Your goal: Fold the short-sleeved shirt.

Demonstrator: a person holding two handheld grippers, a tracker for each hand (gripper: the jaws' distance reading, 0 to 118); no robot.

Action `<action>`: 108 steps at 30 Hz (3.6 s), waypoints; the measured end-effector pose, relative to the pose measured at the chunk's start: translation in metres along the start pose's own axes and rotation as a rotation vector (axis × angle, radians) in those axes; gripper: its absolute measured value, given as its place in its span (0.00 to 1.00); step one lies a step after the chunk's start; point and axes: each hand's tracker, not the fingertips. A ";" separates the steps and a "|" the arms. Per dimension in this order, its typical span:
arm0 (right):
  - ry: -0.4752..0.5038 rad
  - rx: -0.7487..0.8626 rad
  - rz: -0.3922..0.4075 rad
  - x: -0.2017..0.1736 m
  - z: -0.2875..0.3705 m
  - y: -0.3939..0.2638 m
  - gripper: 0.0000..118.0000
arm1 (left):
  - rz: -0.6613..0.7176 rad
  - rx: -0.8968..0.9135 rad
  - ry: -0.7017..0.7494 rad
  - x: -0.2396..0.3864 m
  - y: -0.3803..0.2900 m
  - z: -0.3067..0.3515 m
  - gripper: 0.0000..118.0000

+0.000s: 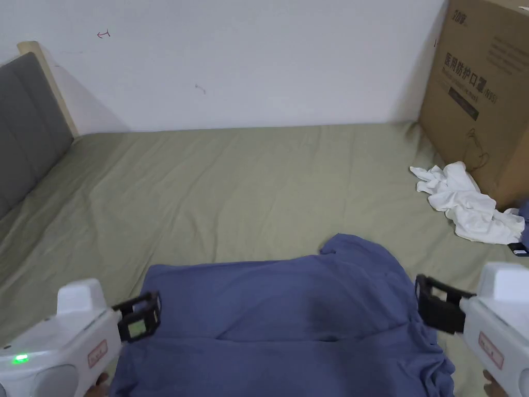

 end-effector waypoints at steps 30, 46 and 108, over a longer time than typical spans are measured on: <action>-0.041 0.174 0.106 -0.032 -0.052 0.029 0.00 | -0.094 0.012 -0.040 0.008 0.058 -0.116 0.00; -0.071 0.019 0.123 -0.040 -0.158 0.025 0.00 | -0.027 -0.531 0.103 -0.063 0.004 -0.347 0.74; 0.093 -0.380 -0.029 0.075 -0.050 -0.116 0.02 | 0.120 -0.470 0.031 -0.097 -0.090 -0.088 0.01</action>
